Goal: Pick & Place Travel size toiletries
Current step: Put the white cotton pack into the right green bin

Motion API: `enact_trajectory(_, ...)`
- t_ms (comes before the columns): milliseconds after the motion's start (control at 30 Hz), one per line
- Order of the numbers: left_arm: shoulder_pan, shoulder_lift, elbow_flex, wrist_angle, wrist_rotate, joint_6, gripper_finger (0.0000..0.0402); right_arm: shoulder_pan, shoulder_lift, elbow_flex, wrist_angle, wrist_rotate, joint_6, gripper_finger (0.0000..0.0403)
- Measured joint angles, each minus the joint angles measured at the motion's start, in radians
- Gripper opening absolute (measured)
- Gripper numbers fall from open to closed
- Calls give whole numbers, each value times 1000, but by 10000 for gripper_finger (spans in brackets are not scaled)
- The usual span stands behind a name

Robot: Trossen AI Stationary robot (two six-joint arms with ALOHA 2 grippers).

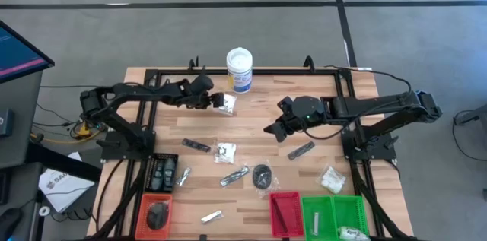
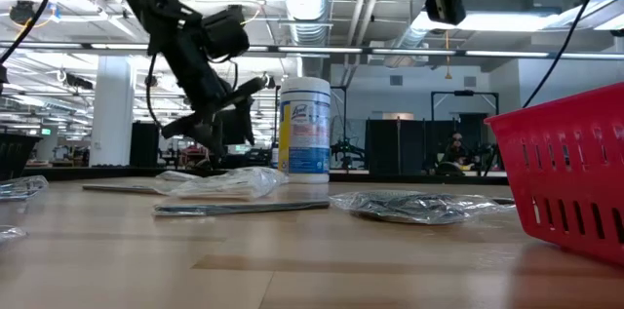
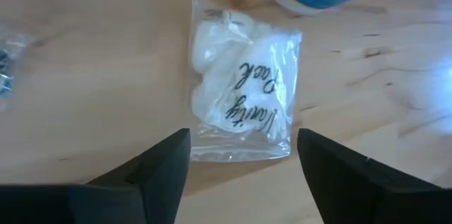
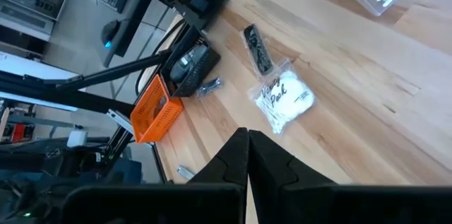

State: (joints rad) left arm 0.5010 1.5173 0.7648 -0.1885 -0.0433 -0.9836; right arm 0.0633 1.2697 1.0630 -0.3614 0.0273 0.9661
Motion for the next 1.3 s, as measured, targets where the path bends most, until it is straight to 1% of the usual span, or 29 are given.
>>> enact_trajectory(200, 19, 0, -94, 139, 10, -26, 254, -16, 0, 0, 2, 0, 0, 0)
enact_trajectory(333, 19, 3, -121, 189, 13, -27, 255, -23, 0, 0, 3, 0, 0, 0)
enact_trajectory(433, 19, 21, -131, 212, 26, -35, 253, -28, 0, 0, 3, 0, -1, 0)
enact_trajectory(667, 15, 112, -133, 321, 92, -54, 253, -34, 0, 0, 6, 0, -4, 0)
enact_trajectory(833, 10, 126, -131, 345, 97, -66, 246, -30, 0, 0, 4, -1, 0, 0)
enact_trajectory(933, 10, 129, -133, 366, 105, -63, 238, -23, 0, 0, 3, -2, 0, 0)
enact_trajectory(1067, 7, 132, -134, 411, 144, -63, 220, -23, 0, 0, 3, -3, 0, 0)
enact_trajectory(1300, -22, 132, -134, 424, 147, -63, 170, -23, 0, 0, 3, -3, -4, 0)
